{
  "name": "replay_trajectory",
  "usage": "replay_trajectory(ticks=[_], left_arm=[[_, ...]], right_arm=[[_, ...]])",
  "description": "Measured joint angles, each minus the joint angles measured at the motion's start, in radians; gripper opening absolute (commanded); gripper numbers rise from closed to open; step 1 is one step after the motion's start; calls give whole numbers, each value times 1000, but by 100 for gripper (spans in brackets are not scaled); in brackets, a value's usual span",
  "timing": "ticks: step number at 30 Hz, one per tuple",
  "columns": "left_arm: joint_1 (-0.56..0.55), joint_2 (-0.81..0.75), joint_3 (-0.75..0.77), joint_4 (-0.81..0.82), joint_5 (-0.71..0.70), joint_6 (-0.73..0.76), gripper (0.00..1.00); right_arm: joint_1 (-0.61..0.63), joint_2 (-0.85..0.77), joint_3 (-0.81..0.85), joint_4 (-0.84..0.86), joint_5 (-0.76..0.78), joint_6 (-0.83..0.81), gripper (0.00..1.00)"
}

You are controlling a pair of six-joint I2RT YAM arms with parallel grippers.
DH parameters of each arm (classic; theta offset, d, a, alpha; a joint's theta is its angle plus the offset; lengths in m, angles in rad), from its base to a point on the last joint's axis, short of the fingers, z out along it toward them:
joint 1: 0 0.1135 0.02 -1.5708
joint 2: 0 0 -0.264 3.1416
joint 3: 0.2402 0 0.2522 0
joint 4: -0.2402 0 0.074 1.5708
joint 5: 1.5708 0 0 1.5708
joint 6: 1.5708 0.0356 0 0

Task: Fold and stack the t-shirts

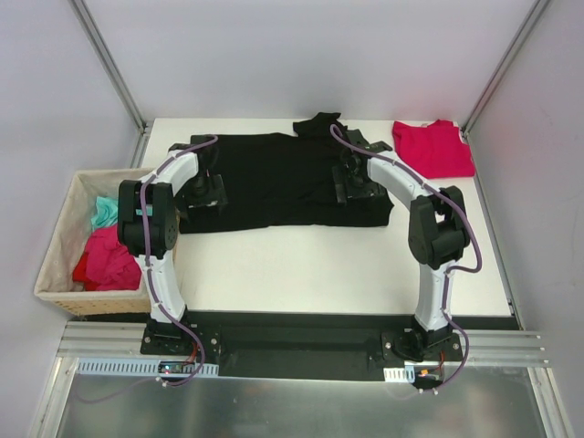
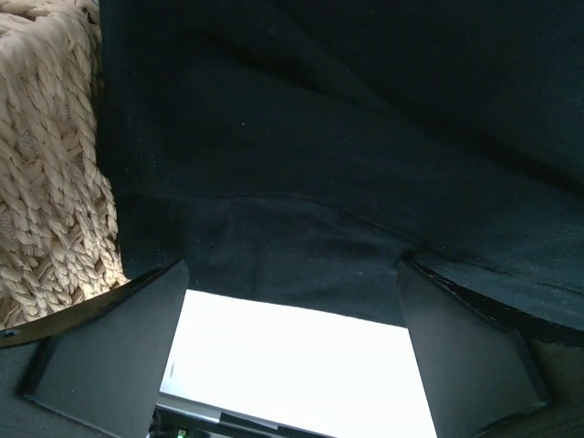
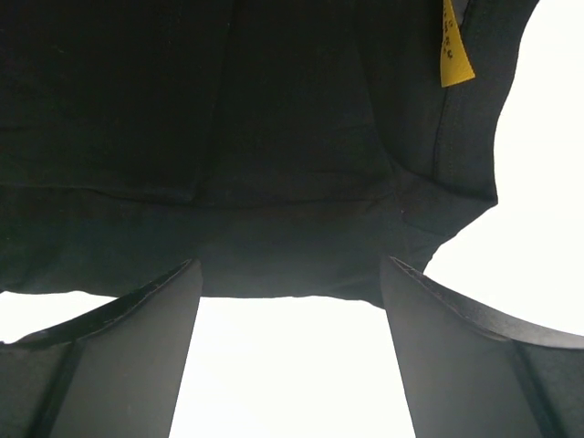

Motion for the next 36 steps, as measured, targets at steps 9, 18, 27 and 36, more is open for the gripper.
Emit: replay_trajectory(ticks=[9, 18, 27, 36], left_arm=[[0, 22, -12, -3, 0, 3, 98], [-2, 37, -12, -3, 10, 5, 98], [-2, 37, -12, -2, 10, 7, 98], [-2, 65, 22, -18, 47, 28, 95]], right_arm=[[-2, 0, -8, 0, 0, 0, 83], [-29, 2, -50, -5, -61, 24, 83], [-45, 53, -50, -12, -150, 35, 83], [-97, 82, -58, -5, -247, 76, 83]])
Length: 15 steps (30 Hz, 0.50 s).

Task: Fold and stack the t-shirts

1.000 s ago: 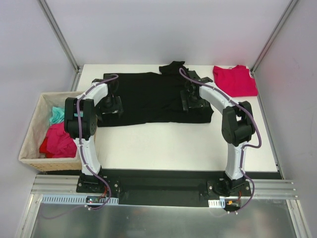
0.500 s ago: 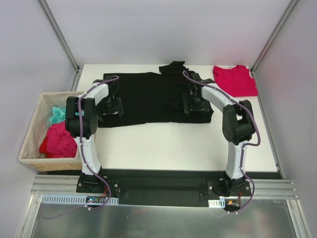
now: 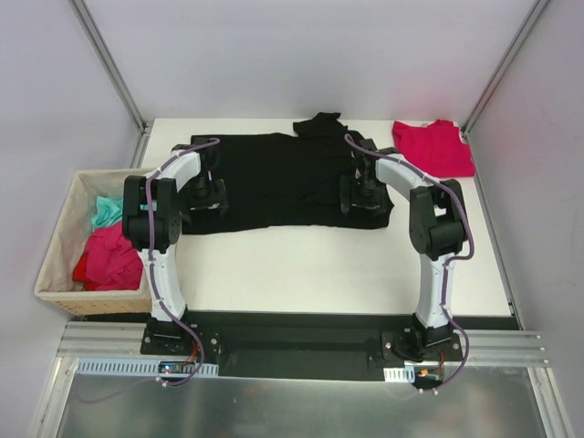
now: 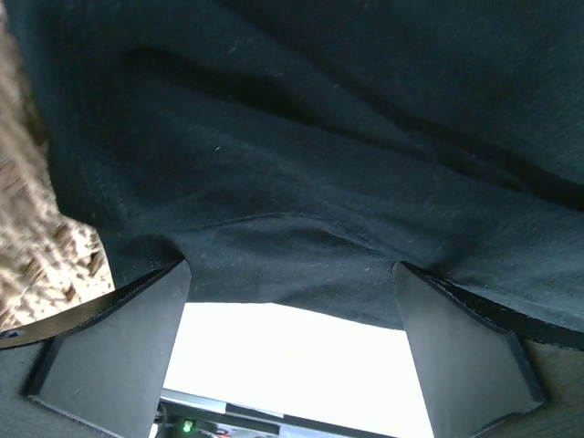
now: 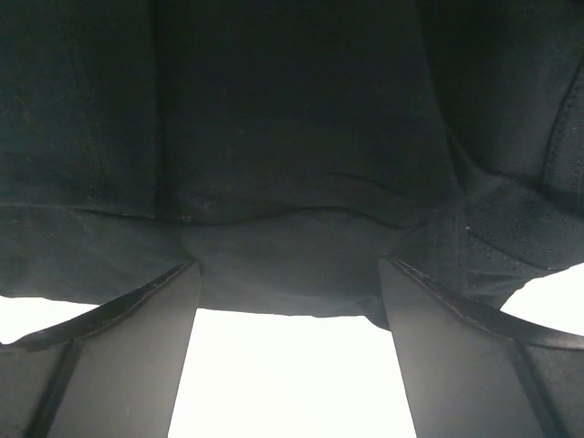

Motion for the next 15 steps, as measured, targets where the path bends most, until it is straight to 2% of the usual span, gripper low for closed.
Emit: replay_trajectory(ticks=[8, 15], left_arm=[[-1, 30, 34, -18, 60, 16, 94], [-59, 31, 34, -19, 77, 21, 94]], right_arm=[[-53, -53, -82, 58, -83, 55, 83], [-70, -123, -191, 102, -114, 91, 83]])
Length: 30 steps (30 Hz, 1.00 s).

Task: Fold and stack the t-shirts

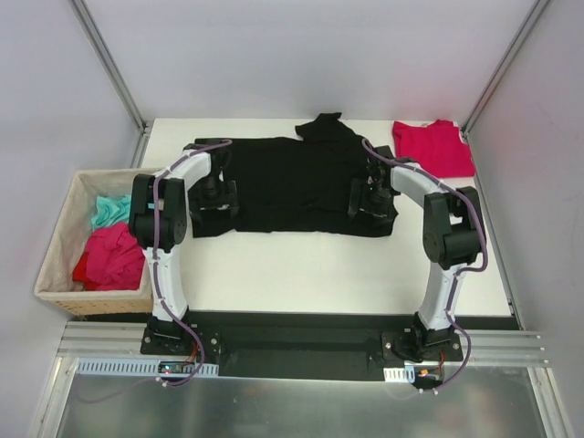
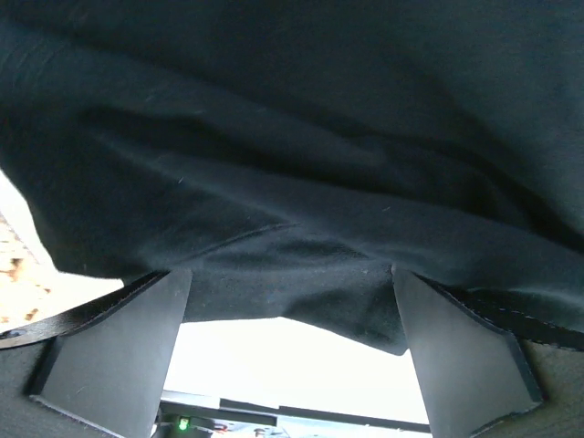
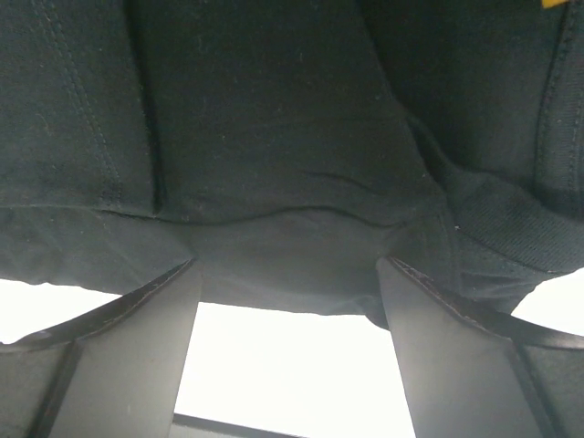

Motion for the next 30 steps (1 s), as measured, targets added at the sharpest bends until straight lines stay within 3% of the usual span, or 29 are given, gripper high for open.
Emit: replay_trajectory(ticks=[11, 30], left_arm=[[-147, -51, -92, 6, 2, -8, 93], [-183, -218, -306, 16, -3, -39, 93]], right_arm=[[0, -156, -217, 34, 9, 16, 83], [-61, -428, -455, 10, 68, 16, 83]])
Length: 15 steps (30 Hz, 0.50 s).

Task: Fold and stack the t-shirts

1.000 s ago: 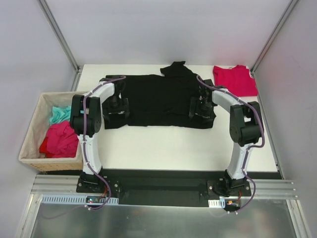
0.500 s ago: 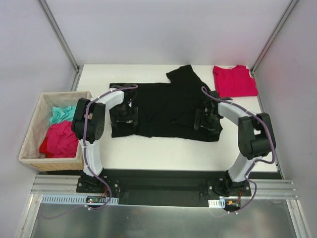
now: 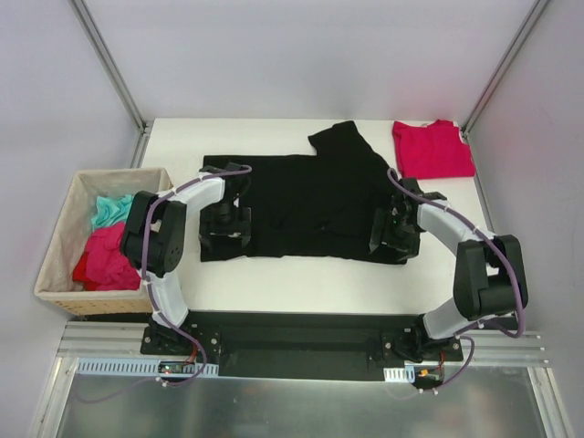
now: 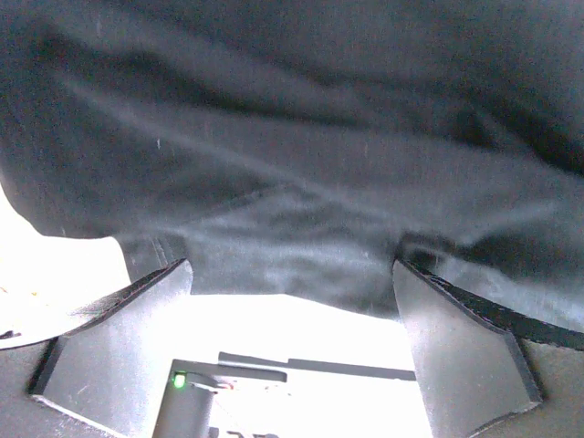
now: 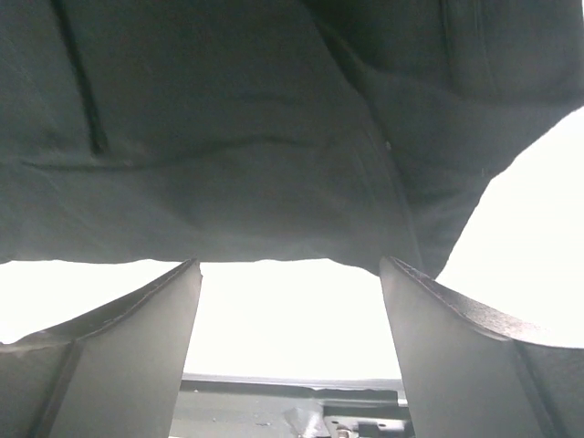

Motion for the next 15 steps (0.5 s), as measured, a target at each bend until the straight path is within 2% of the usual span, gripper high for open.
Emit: replay_trajectory(ticks=[8, 11, 15], left_arm=[[-6, -48, -44, 0, -2, -38, 93], [-6, -57, -44, -1, -5, -41, 93], [-6, -93, -29, -16, -30, -43, 93]], right_arm=[[0, -37, -63, -18, 1, 0, 83], [8, -38, 11, -61, 9, -1, 83], [56, -38, 212, -108, 43, -5, 83]])
